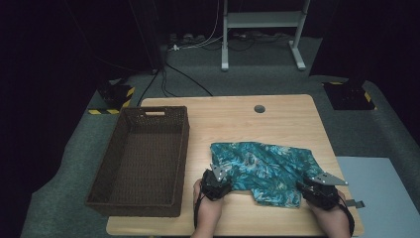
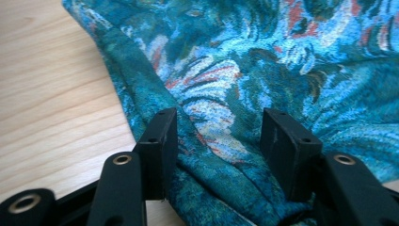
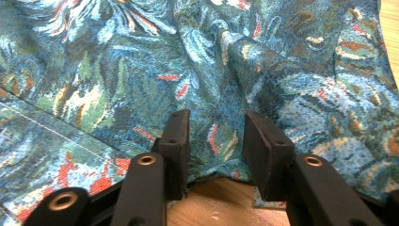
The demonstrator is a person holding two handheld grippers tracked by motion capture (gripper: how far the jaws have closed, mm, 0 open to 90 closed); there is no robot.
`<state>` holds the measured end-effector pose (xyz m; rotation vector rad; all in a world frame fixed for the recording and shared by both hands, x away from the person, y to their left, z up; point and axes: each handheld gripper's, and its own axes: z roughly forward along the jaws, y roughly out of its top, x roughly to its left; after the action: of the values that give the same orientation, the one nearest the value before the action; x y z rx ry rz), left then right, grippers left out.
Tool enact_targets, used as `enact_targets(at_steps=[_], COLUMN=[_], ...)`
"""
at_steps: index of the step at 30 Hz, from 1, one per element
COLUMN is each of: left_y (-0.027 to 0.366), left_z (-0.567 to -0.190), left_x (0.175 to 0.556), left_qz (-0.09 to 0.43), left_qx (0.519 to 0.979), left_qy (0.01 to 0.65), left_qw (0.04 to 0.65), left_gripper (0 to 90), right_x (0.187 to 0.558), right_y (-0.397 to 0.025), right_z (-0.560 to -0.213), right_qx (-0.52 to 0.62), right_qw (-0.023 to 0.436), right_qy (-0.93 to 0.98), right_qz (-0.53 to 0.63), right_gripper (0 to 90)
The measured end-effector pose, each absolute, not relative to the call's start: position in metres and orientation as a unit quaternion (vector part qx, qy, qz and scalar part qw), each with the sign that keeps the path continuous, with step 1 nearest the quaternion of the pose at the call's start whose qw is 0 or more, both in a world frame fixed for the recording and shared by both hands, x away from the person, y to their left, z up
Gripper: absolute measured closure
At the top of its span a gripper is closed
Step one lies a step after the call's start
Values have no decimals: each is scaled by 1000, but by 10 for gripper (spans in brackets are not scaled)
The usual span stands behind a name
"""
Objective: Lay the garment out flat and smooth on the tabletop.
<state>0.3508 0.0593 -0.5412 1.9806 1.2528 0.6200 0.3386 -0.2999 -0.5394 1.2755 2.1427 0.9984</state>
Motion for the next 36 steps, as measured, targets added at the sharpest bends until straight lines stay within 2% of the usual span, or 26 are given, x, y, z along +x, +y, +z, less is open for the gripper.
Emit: enact_targets(at_steps=[6,13,25,34,36], left_y=[69,72,72,72,72], left_z=[-541,-541,-541,-541,-541], left_x=[356,357,357,357,357], left_qz=[240,237,235,234,234], left_qx=[761,761,760,759,759], left_qy=[490,490,492,493,493], left_qw=[351,352,354,355,355], left_gripper=[456,458,460,461,463], right_x=[332,335,382,413,417], right_y=[-300,-311,-324,-319,-318], right_z=[-535,-516,-505,-523,-528], right_qx=[458,469,491,508,513], right_qw=[223,249,262,237,230], right_qy=[773,751,742,751,753], right_qz=[377,392,375,349,342], right_gripper=[588,609,634,621,645])
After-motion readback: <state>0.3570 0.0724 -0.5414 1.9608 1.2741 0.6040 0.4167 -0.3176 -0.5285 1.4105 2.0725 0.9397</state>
